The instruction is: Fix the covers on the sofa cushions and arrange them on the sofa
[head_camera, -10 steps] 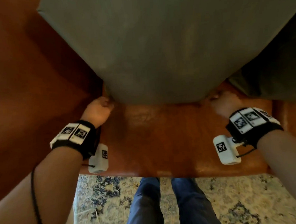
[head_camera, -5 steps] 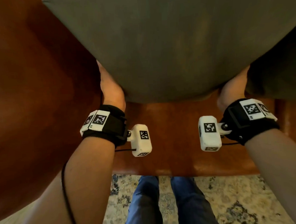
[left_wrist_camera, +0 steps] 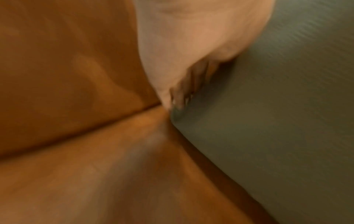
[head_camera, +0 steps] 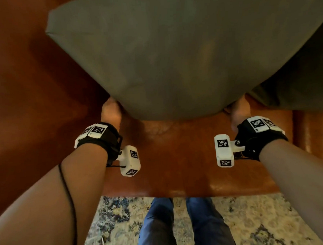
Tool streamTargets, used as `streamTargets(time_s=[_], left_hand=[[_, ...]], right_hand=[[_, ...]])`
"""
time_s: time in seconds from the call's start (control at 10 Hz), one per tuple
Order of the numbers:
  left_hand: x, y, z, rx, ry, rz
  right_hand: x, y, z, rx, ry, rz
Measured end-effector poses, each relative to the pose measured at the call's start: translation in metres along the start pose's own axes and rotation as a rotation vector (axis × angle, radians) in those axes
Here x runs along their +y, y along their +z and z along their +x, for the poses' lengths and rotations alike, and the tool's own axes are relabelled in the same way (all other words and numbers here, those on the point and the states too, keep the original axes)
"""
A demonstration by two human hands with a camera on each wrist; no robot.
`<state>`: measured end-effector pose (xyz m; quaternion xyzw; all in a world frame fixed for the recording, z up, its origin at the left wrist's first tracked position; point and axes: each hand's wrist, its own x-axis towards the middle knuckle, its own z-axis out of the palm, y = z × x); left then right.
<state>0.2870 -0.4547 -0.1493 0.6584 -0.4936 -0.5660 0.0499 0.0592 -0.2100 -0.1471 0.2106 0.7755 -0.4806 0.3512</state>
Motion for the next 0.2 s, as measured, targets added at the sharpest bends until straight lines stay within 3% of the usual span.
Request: streamTargets(time_s=[0.1,0.2], left_hand=[[-0.001,-0.014,-0.014,-0.16,-0.165,0.187],[-0.012,-0.031,-0.036,-0.285,-0.218,0.331]], right_hand=[[-0.001,-0.009,-0.019,-0.092,0.049,-0.16],[0.012,-0.026,-0.037,-0.228,0.187,-0.195]])
